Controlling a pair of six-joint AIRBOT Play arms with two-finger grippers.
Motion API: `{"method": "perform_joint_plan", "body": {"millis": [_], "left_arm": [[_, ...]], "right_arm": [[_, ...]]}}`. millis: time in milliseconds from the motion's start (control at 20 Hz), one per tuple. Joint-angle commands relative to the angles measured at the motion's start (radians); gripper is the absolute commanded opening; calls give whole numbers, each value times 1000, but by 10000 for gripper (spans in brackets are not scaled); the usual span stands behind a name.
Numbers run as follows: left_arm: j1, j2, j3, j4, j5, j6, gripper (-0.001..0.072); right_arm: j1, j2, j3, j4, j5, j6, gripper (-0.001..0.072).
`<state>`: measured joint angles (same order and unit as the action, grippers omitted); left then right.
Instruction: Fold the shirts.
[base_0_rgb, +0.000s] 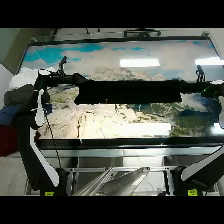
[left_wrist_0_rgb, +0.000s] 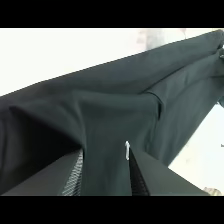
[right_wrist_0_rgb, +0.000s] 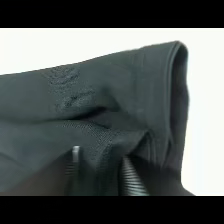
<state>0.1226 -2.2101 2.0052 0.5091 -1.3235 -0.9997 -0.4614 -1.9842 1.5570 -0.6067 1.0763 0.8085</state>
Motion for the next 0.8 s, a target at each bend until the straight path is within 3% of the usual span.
{"method": "perform_joint_plan", "body": {"millis": [0, 100, 300, 500, 600, 650, 700, 750], "left_arm": [[48, 16, 99, 56, -123, -122, 292], [94, 102, 47, 56, -127, -129, 292], [131, 237, -87, 57, -110, -128, 291], [112, 262, -106, 37, -160, -129, 281], [82, 262, -106, 40, -170, -128, 64], [59, 262, -106, 39, -170, -128, 39], [35, 262, -106, 39, -170, -128, 38], [6, 262, -106, 39, -166, -128, 9]], "right_arm": [[-46, 13, 127, -183, 107, 86, 641], [-64, 14, 178, -256, 113, 155, 705], [-47, -44, 179, -224, 134, 190, 705], [-19, -106, 180, -166, 164, 175, 705], [-9, -130, 181, -135, 180, 173, 704], [-5, -139, 181, -103, 206, 155, 702], [1, -144, 181, -87, 220, 140, 582], [6, -144, 183, -84, 227, 141, 322]]}}
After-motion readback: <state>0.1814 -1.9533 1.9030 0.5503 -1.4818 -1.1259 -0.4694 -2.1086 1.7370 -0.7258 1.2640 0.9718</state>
